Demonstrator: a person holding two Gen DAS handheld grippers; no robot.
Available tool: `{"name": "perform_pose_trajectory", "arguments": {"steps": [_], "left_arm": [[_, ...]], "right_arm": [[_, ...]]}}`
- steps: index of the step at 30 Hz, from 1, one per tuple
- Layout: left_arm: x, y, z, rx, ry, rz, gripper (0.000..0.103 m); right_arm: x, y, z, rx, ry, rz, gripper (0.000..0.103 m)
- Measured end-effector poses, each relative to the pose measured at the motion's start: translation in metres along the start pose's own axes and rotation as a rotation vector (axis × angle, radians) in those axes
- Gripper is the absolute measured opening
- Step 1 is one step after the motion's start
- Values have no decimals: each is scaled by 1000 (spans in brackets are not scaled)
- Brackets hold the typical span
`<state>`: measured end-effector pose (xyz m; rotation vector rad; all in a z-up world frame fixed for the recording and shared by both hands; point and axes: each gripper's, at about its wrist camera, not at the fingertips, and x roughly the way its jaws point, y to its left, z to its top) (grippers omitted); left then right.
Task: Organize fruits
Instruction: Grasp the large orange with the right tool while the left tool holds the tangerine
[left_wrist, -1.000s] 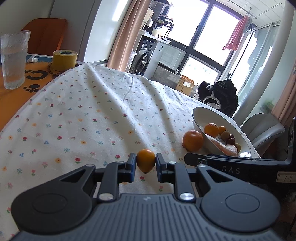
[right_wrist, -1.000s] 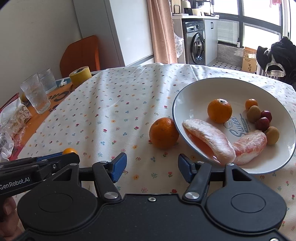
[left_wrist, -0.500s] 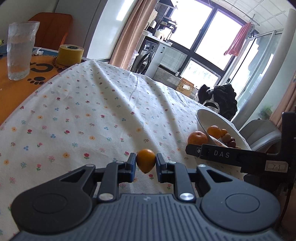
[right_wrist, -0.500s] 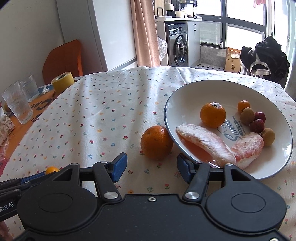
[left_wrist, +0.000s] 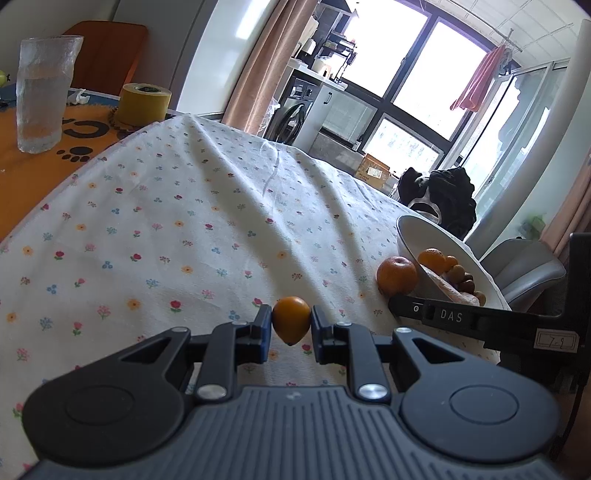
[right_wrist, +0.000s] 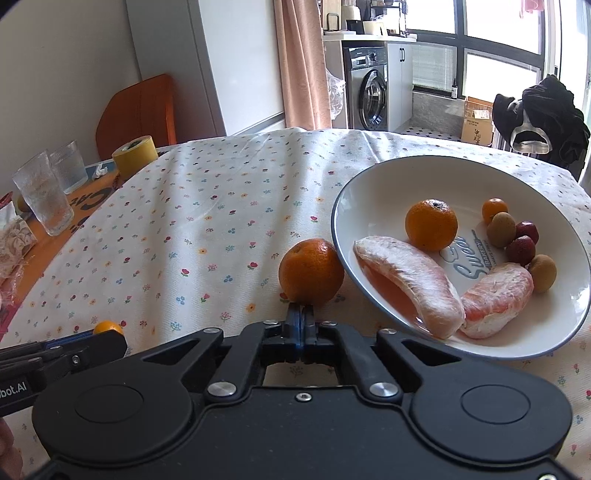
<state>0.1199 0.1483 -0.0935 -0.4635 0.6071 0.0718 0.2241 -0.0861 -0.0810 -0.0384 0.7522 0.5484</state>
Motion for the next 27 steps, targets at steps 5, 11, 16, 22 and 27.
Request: {"name": "perform_pose_trajectory", "arguments": {"steps": [5,11,16,22,27], "left_arm": [[0,-2,0,7,1,3,20],[0,-2,0,3,1,2,21],[-2,0,1,-5,-5,-4,21],[-4,6,0,-21,-9,-6,21],[-5,8,-1,-34,-10,-8,21]], "right_arm": [[-4,-2,1,35,23,29,11],[-1,-2,5,95,-9,25,52],[5,4,9,174,-38,-24,52],[10,8,15,233,-57,-102,52],[13,11,15,247,-68,-125,49]]}}
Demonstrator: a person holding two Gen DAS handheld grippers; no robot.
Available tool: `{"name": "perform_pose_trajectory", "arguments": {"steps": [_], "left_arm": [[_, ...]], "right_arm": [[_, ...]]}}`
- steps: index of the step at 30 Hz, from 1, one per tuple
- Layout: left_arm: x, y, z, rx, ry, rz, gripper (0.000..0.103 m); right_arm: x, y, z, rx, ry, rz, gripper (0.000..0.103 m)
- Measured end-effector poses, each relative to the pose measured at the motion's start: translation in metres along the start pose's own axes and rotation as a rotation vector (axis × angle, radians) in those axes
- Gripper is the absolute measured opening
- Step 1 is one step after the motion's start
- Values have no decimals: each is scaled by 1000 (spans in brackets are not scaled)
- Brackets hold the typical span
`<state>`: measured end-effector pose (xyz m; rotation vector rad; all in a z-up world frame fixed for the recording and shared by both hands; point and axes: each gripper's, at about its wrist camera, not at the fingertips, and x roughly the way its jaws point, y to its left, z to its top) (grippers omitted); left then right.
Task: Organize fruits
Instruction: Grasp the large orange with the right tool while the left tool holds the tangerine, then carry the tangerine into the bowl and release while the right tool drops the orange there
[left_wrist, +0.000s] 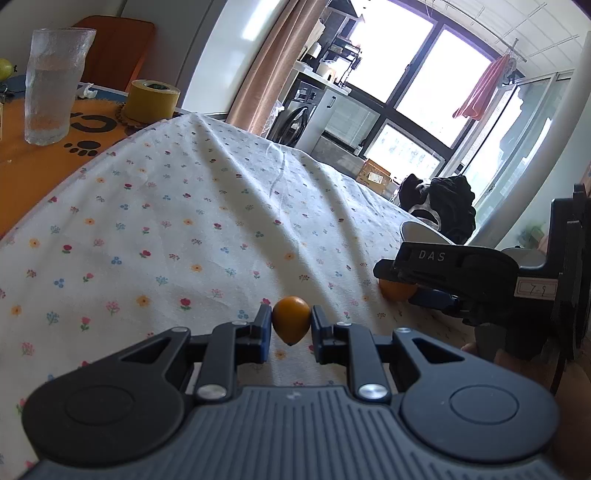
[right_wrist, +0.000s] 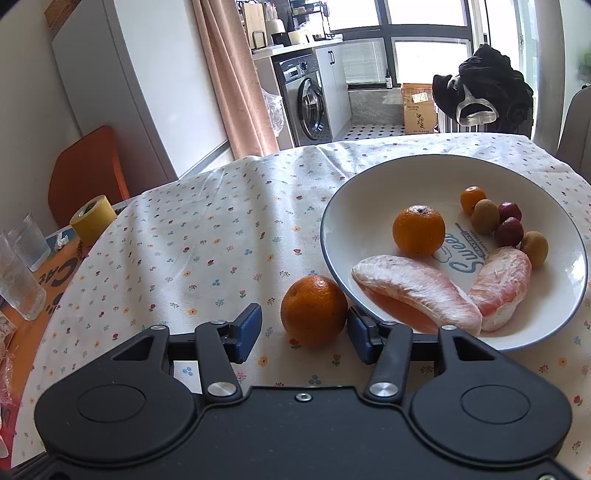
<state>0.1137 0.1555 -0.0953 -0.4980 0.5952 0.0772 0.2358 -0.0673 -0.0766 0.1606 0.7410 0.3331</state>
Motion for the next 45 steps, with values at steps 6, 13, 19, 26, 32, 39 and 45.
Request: {"name": "perform_pose_trajectory", "arguments": {"steps": [6,13,19,26,32,39,45], "left_arm": [[0,0,0,-2,2,1,21],[1,-2,0,1,3,11,21],[0,-10,1,11,-1,15,20],[-4,-26,4,37,-17,12,20],[-5,-44,7,67,-28,7,20],[-6,-71,12,109,-45,-1,20],[2,-95,15,149,-46,-11,20]], "right_arm": [[0,-5,0,7,-6,30,36],[-6,-12,-1,5,28,115,35],[-18,-14,-1,-24,61,203,35],[-38,-18,6,-65,57,281,35],[-51,-28,12,-74,32,304,35],[-64,-49,19,-65,-1,312,35],[-71,-74,26,-45,-27,307,35]]}}
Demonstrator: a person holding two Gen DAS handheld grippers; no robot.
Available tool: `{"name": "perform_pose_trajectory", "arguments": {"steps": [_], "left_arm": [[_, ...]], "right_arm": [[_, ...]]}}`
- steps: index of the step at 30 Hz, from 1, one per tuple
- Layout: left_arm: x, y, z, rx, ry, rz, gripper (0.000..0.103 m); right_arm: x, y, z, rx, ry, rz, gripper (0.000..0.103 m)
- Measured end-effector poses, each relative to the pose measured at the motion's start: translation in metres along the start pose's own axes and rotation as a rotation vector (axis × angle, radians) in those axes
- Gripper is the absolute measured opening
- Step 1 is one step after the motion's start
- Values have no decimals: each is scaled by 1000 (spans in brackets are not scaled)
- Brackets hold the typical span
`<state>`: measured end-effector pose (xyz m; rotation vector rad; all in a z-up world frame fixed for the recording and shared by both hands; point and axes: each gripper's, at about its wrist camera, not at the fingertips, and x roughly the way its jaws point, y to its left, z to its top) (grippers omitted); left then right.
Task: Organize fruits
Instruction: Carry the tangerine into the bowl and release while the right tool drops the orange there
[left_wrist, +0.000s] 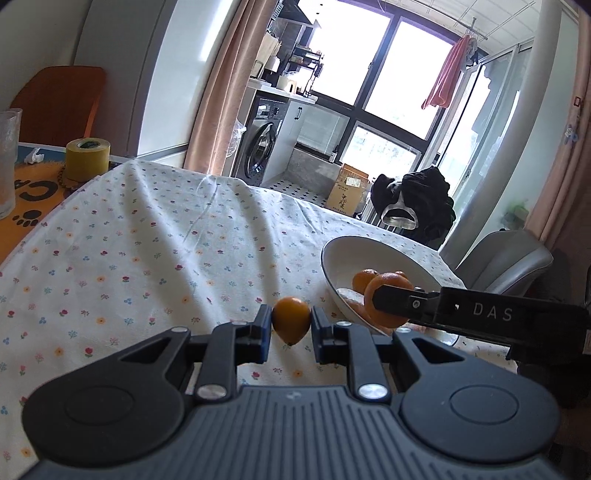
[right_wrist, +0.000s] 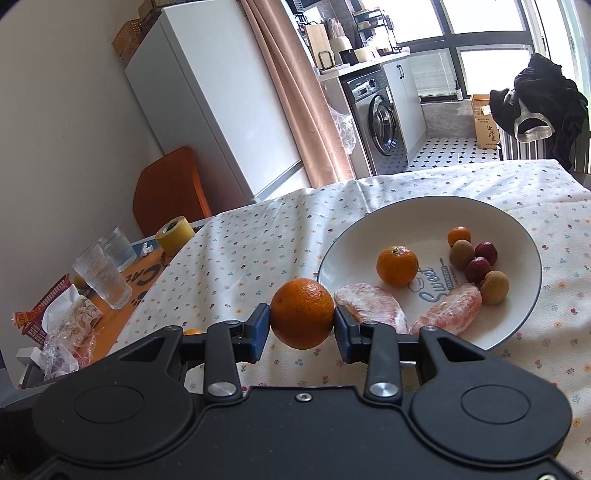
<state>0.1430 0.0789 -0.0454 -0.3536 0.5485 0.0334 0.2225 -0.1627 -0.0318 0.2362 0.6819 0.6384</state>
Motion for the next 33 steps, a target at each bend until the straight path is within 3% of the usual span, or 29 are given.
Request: {"name": "perform_pose_trajectory", "arguments": {"steps": [20,27,33], "left_arm": [[37,-63,14,119,31,-27,20],[50,-81,14,151,47,-33,21],[62,-94,17,171,60,-39,21]], "right_arm": [[-20,-81,10,86,-63,-75,35],[-22,-96,8,98,-48,-88,45],[-26,-104,4,109,-43,-68,45]]}}
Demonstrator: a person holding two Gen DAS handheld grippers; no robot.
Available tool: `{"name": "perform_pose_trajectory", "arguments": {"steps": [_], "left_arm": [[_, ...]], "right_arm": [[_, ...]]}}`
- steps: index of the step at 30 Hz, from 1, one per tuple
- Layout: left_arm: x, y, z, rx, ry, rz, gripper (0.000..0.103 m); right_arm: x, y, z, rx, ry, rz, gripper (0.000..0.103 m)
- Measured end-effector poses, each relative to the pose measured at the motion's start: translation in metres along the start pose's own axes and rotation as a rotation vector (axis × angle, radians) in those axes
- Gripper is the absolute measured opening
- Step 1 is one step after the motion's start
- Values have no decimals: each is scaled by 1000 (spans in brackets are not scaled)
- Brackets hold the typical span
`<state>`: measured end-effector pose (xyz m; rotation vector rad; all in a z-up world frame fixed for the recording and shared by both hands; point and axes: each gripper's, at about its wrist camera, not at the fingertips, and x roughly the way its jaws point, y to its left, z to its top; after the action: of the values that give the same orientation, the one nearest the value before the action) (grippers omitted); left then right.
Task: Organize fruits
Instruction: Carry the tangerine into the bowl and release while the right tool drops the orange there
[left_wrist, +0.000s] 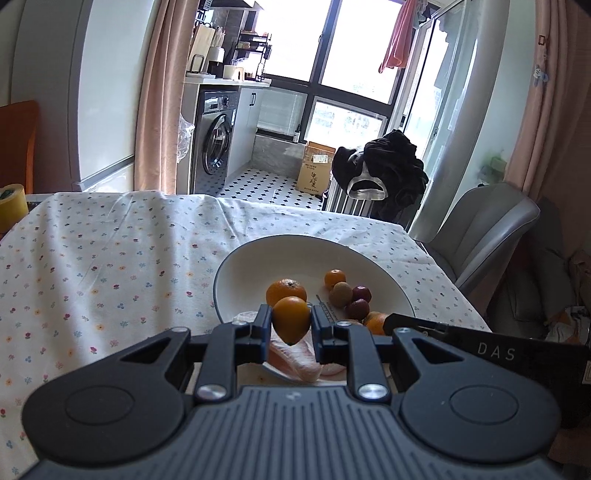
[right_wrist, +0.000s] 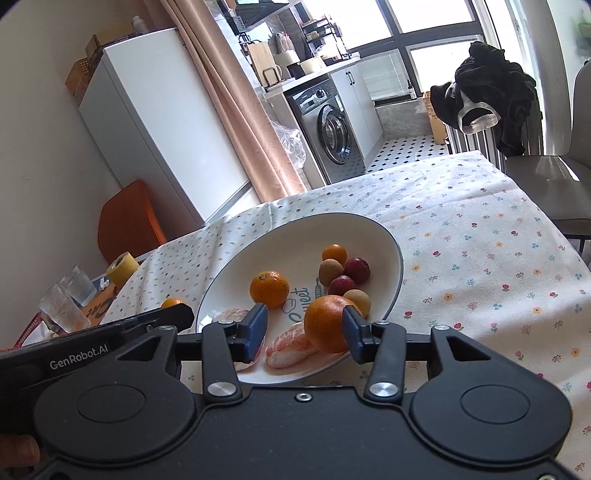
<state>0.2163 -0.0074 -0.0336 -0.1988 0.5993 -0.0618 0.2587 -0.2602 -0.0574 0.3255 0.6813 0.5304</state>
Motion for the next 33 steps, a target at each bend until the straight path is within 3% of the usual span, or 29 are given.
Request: {"name": "perform_pose_trajectory", "arguments": {"steps": [7,16,29,33], "left_arm": [[9,-9,6,17,1,-3,21],[5,-4,6,4,3,32,32],[-25,3,0,-8,-21,66,70],[-36,4,-3,-6,-30,73,76]], "right_arm": [[-6,-8,-1,22,-13,7,45],[-8,-11,-2,29,-10,16,45],[-19,-3,-3,-3,-18,22,47],[-28,3,-3,-32,-35,15,55]]}}
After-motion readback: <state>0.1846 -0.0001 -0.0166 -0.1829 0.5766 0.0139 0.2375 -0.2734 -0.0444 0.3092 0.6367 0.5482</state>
